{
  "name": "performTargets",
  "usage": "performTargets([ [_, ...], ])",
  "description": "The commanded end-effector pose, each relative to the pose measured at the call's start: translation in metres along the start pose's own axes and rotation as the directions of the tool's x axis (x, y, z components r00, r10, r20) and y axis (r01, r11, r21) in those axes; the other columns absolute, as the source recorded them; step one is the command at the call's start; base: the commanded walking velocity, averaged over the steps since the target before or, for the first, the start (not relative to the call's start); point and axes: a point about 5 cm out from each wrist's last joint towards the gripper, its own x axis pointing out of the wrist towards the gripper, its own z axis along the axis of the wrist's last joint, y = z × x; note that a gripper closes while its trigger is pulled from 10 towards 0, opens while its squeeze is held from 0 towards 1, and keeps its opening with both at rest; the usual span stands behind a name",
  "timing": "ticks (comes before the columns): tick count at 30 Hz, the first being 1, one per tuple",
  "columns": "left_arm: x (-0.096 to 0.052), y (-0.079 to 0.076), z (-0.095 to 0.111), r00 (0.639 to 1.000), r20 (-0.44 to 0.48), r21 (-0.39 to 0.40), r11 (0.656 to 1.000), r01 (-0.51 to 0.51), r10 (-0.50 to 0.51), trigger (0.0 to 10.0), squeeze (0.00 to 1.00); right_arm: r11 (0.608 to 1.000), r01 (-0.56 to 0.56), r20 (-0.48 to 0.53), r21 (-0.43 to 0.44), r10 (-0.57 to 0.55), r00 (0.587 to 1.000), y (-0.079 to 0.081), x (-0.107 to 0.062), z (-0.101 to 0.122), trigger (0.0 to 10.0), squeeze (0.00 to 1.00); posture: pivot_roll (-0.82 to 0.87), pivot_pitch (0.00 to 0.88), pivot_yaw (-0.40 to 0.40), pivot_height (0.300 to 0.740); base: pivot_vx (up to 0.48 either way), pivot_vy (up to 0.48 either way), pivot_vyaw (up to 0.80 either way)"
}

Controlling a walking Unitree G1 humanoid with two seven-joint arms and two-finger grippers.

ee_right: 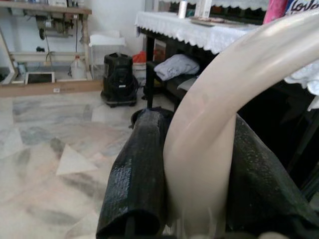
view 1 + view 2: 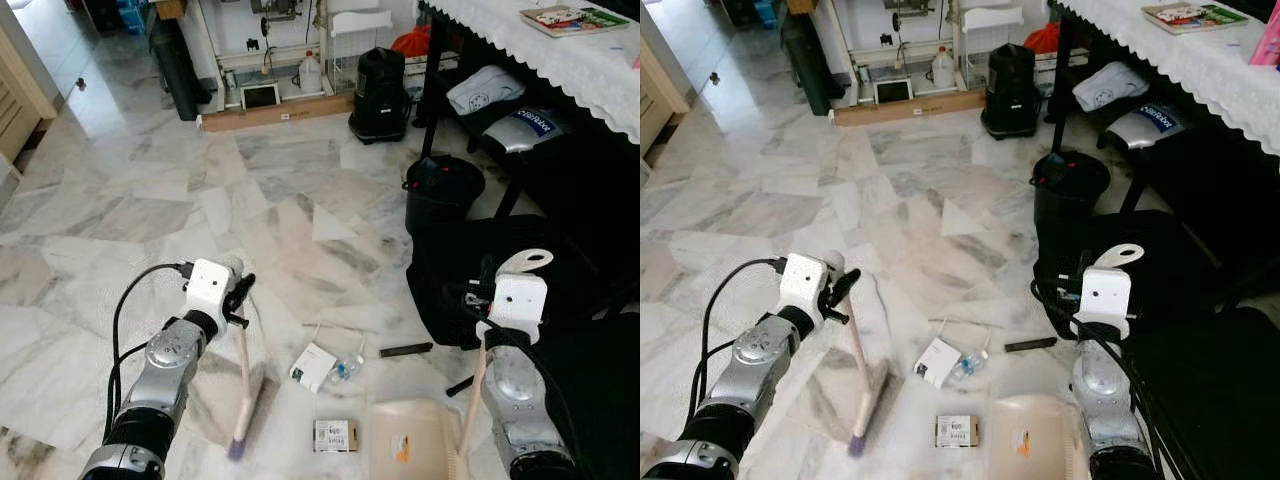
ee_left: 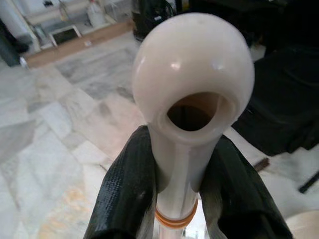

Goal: Sweep floor

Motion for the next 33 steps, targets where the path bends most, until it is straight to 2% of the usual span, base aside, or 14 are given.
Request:
performTargets([
  [1, -0.001, 0.003, 0.0, 1.0, -0.012, -0.002, 1.0, -0.001, 0.001, 10.0, 0.0, 1.0, -0.006, 0.018, -0.013, 0.006, 1.0, 0.0, -0.001, 0.0, 10.0, 0.0, -0.05, 0.101, 0.097, 0.74, 0.0, 0.0, 0.0],
  [6, -0.001, 0.004, 0.0, 1.0, -0.023, -0.03, 1.0, 0.005, -0.006, 10.0, 0.0, 1.0, -0.001, 0.003, -0.019, 0.001, 1.0, 0.0, -0.003, -0.005, 10.0, 0.0, -0.04, 0.107, 0.106, 0.74, 0.0, 0.0, 0.0],
  [11, 0.001, 0.004, 0.002, 1.0, -0.022, -0.04, 0.999, 0.01, -0.011, 10.0, 0.0, 0.997, -0.007, 0.013, -0.07, 0.008, 1.0, 0.003, -0.004, -0.006, 10.0, 0.0, -0.04, 0.114, 0.111, 0.74, 0.0, 0.0, 0.0],
  [17, 0.0, 0.003, 0.003, 1.0, -0.024, -0.053, 0.998, 0.019, -0.02, 10.0, 0.0, 0.996, -0.009, 0.027, -0.092, 0.011, 1.0, 0.007, -0.003, -0.006, 10.0, 0.0, -0.03, 0.123, 0.119, 0.74, 0.0, 0.0, 0.0],
  [22, -0.002, 0.004, 0.002, 0.999, -0.036, -0.082, 0.996, 0.019, -0.022, 10.0, 0.0, 0.995, 0.036, 0.063, -0.089, -0.03, 0.998, 0.009, 0.003, -0.003, 10.0, 0.0, -0.02, 0.127, 0.123, 0.74, 0.0, 0.0, 0.0],
  [33, -0.002, 0.002, 0.005, 0.999, -0.022, -0.12, 0.992, 0.031, -0.034, 10.0, 0.0, 0.996, 0.001, 0.01, -0.092, 0.0, 1.0, 0.024, 0.002, -0.014, 10.0, 0.0, 0.01, 0.128, 0.128, 0.74, 0.0, 0.0, 0.0],
])
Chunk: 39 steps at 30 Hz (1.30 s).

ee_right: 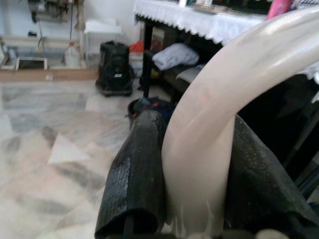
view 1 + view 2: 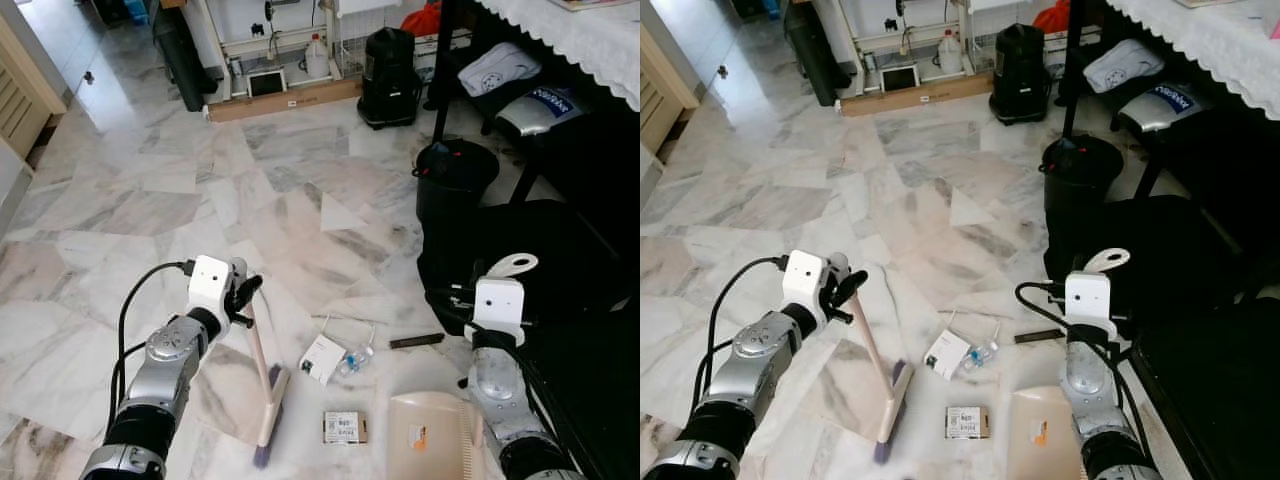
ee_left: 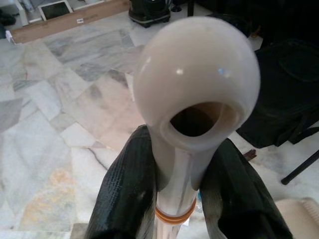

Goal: Sweep floor

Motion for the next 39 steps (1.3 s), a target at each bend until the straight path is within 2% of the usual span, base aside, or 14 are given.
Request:
performTargets([
  [1, -0.003, 0.004, 0.0, 1.0, -0.007, -0.027, 1.0, -0.005, 0.004, 10.0, 0.0, 1.0, -0.023, -0.005, -0.006, 0.023, 1.0, 0.006, -0.001, -0.001, 10.0, 0.0, 0.02, 0.129, 0.129, 0.74, 0.0, 0.0, 0.0],
  [8, -0.002, 0.006, 0.002, 1.0, -0.01, -0.067, 0.998, 0.0, -0.001, 10.0, 0.0, 0.999, -0.048, -0.054, -0.009, 0.048, 0.997, 0.011, -0.008, -0.011, 10.0, 0.0, 0.04, 0.137, 0.136, 0.74, 0.0, 0.0, 0.0],
  [12, 0.0, 0.004, -0.002, 0.999, -0.049, -0.159, 0.987, 0.013, -0.021, 10.0, 0.0, 0.998, -0.06, -0.073, -0.01, 0.059, 0.996, 0.015, -0.015, -0.017, 10.0, 0.0, 0.03, 0.14, 0.138, 0.74, 0.0, 0.0, 0.0],
  [14, 0.001, 0.004, -0.004, 0.998, -0.058, -0.18, 0.984, 0.021, -0.031, 10.0, 0.0, 0.998, -0.061, -0.074, -0.011, 0.061, 0.995, 0.015, -0.016, -0.018, 10.0, 0.0, 0.03, 0.141, 0.139, 0.74, 0.0, 0.0, 0.0],
  [20, 0.009, 0.003, -0.005, 0.998, -0.059, -0.294, 0.956, 0.018, -0.037, 10.0, 0.0, 0.998, -0.058, -0.083, -0.012, 0.057, 0.995, 0.014, -0.018, -0.021, 10.0, 0.0, 0.03, 0.141, 0.138, 0.74, 0.0, 0.0, 0.0],
  [27, 0.016, -0.005, 0.008, 0.993, 0.01, -0.363, 0.924, 0.117, -0.122, 10.0, 0.0, 0.998, -0.059, -0.074, -0.009, 0.059, 0.995, 0.013, -0.017, -0.02, 10.0, 0.0, 0.02, 0.143, 0.137, 0.74, 0.0, 0.0, 0.0],
  [33, 0.02, -0.001, 0.02, 0.99, 0.061, -0.426, 0.894, 0.139, -0.125, 10.0, 0.0, 0.998, -0.061, -0.057, -0.001, 0.061, 0.997, 0.015, -0.012, -0.014, 10.0, 0.0, 0.02, 0.14, 0.136, 0.74, 0.0, 0.0, 0.0],
  [39, 0.018, 0.004, 0.029, 0.984, 0.105, -0.474, 0.862, 0.178, -0.146, 10.0, 0.0, 0.998, -0.068, -0.056, 0.002, 0.068, 0.996, 0.017, -0.011, -0.013, 10.0, 0.0, 0.02, 0.139, 0.137, 0.74, 0.0, 0.0, 0.0],
])
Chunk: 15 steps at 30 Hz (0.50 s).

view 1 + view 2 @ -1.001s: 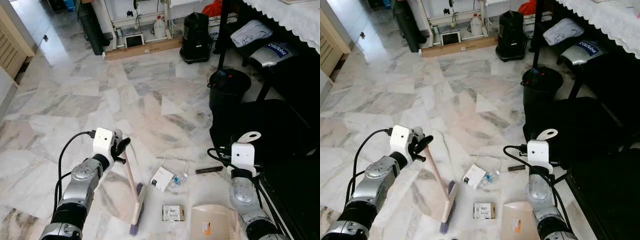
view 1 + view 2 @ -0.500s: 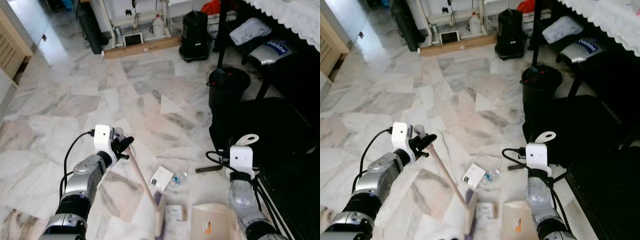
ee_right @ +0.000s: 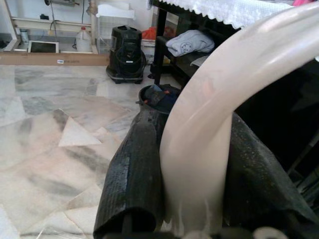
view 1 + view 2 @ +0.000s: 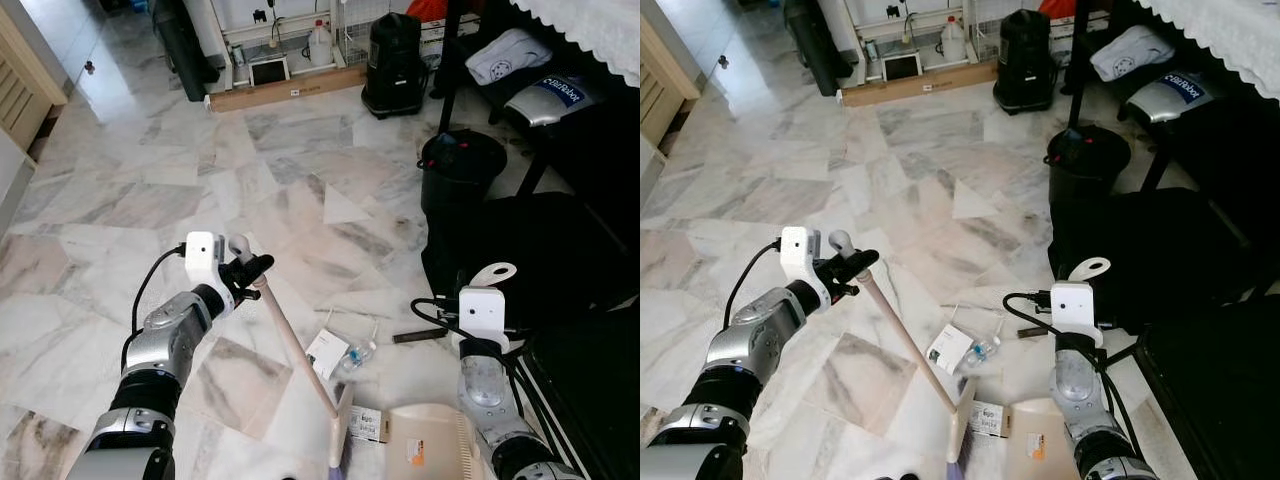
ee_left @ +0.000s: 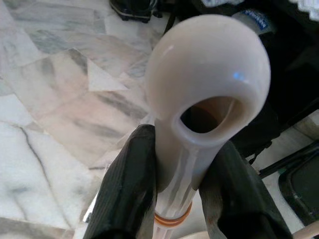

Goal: Sweep floor

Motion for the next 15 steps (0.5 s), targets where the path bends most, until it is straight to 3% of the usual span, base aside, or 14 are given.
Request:
performTargets([
  [1, 0.001, -0.007, 0.0, 0.997, 0.036, -0.112, 0.991, 0.077, -0.074, 10.0, 0.0, 1.0, -0.029, -0.049, 0.007, 0.03, 0.998, 0.009, -0.007, -0.007, 10.0, 0.0, 0.03, 0.136, 0.138, 0.74, 0.0, 0.0, 0.0],
  [5, -0.003, -0.002, 0.005, 0.996, 0.03, -0.092, 0.992, 0.091, -0.088, 10.0, 0.0, 0.999, -0.035, -0.051, 0.006, 0.035, 0.998, 0.011, -0.006, -0.007, 10.0, 0.0, 0.03, 0.13, 0.139, 0.74, 0.0, 0.0, 0.0],
  [15, -0.003, -0.002, 0.017, 0.991, 0.086, -0.195, 0.974, 0.117, -0.102, 10.0, 0.0, 0.999, -0.038, -0.057, 0.007, 0.038, 0.998, 0.011, -0.004, -0.006, 10.0, 0.0, 0.04, 0.118, 0.137, 0.74, 0.0, 0.0, 0.0],
])
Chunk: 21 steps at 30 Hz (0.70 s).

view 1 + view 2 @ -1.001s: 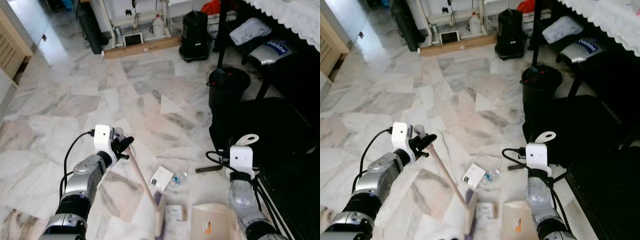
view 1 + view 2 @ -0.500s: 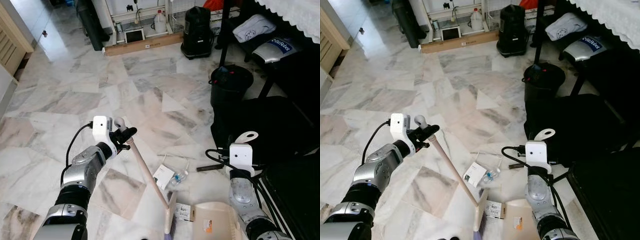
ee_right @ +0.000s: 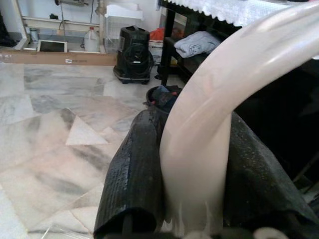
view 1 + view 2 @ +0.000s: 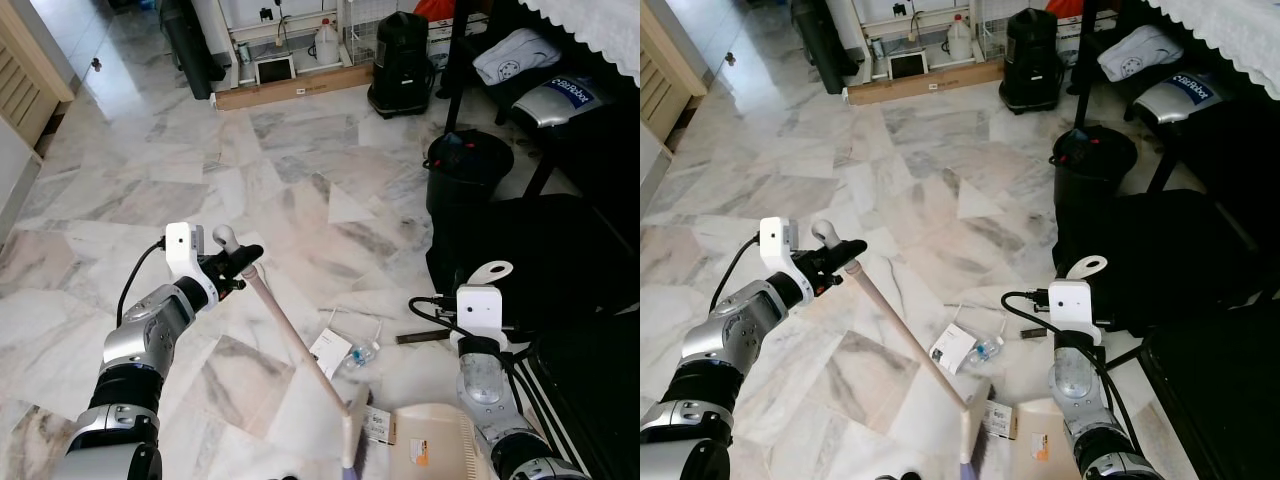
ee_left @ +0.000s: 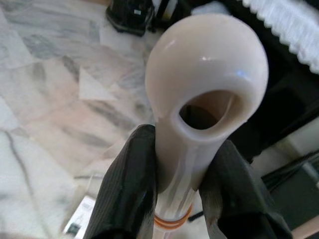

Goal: Sweep floor

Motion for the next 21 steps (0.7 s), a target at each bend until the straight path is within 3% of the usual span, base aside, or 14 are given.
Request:
performTargets([
  [1, 0.003, -0.006, -0.002, 0.998, 0.036, -0.12, 0.991, 0.064, -0.06, 10.0, 0.0, 1.0, -0.026, -0.055, 0.013, 0.027, 0.998, 0.009, -0.006, -0.008, 10.0, 0.0, 0.04, 0.116, 0.136, 0.74, 0.0, 0.0, 0.0],
  [7, 0.0, 0.001, 0.009, 0.997, 0.078, -0.157, 0.987, 0.034, -0.022, 10.0, 0.0, 1.0, -0.027, -0.055, 0.014, 0.028, 0.998, 0.009, -0.005, -0.007, 10.0, 0.0, 0.04, 0.117, 0.135, 0.74, 0.0, 0.0, 0.0],
  [13, -0.002, 0.006, 0.018, 0.991, 0.129, -0.135, 0.991, -0.012, 0.029, 10.0, 0.0, 0.999, -0.029, -0.056, 0.016, 0.029, 0.998, 0.009, -0.005, -0.006, 10.0, 0.0, 0.04, 0.12, 0.133, 0.74, 0.0, 0.0, 0.0],
  [16, -0.003, 0.01, 0.023, 0.985, 0.156, -0.102, 0.993, -0.061, 0.077, 10.0, 0.0, 0.999, -0.03, -0.056, 0.017, 0.031, 0.998, 0.01, -0.005, -0.006, 10.0, 0.0, 0.04, 0.12, 0.133, 0.74, 0.0, 0.0, 0.0],
  [21, -0.009, 0.018, 0.036, 0.951, 0.247, 0.048, 0.977, -0.207, 0.189, 10.0, 0.0, 0.999, -0.031, -0.055, 0.023, 0.032, 0.998, 0.011, -0.006, -0.007, 10.0, 0.0, 0.04, 0.122, 0.131, 0.74, 0.0, 0.0, 0.0],
])
